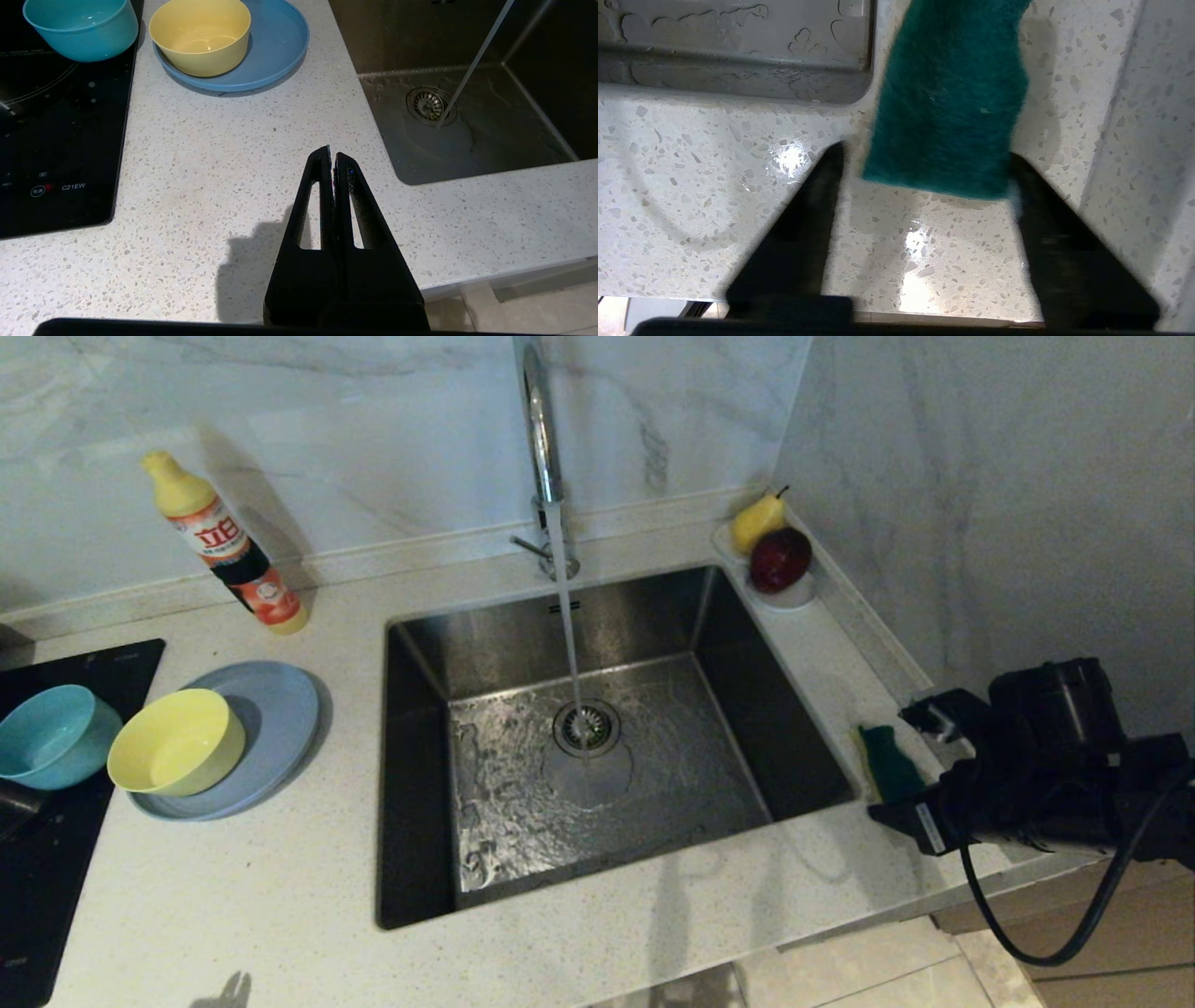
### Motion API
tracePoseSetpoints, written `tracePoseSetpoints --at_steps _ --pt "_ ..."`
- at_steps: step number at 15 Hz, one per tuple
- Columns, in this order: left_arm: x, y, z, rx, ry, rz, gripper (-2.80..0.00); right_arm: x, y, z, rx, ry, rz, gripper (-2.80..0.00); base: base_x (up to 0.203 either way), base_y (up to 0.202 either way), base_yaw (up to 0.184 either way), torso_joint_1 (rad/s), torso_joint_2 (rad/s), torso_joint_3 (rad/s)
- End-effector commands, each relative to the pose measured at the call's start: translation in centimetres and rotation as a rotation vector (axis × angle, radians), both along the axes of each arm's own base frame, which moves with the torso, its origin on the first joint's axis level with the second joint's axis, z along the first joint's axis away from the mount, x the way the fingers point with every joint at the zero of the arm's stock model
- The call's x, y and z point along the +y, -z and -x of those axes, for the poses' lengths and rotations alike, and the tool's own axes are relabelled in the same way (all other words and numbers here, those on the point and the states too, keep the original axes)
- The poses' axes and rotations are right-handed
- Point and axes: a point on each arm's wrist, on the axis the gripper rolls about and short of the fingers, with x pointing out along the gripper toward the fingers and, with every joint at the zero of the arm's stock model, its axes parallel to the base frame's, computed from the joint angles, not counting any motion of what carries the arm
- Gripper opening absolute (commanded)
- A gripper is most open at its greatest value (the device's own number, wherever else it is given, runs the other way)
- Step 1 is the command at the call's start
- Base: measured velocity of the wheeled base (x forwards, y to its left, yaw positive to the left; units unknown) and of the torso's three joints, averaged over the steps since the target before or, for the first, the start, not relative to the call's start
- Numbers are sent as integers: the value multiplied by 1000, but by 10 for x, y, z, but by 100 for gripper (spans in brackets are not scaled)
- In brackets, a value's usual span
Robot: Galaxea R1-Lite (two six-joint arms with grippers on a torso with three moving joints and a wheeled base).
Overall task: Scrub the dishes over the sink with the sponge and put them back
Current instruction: Pick up a bowl and the sponge
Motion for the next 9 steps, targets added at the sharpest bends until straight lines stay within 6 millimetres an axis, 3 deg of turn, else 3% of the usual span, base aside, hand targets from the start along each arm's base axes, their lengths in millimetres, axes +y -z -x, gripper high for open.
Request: tracePoseSetpoints --at_steps 1,9 --pt "0 11 -3 40 -1 1 -280 0 1 0 2 1 2 -280 0 0 0 0 0 0" --pt "0 11 -3 40 -1 1 -280 -4 -1 0 -5 13 3 -280 0 0 0 0 0 0"
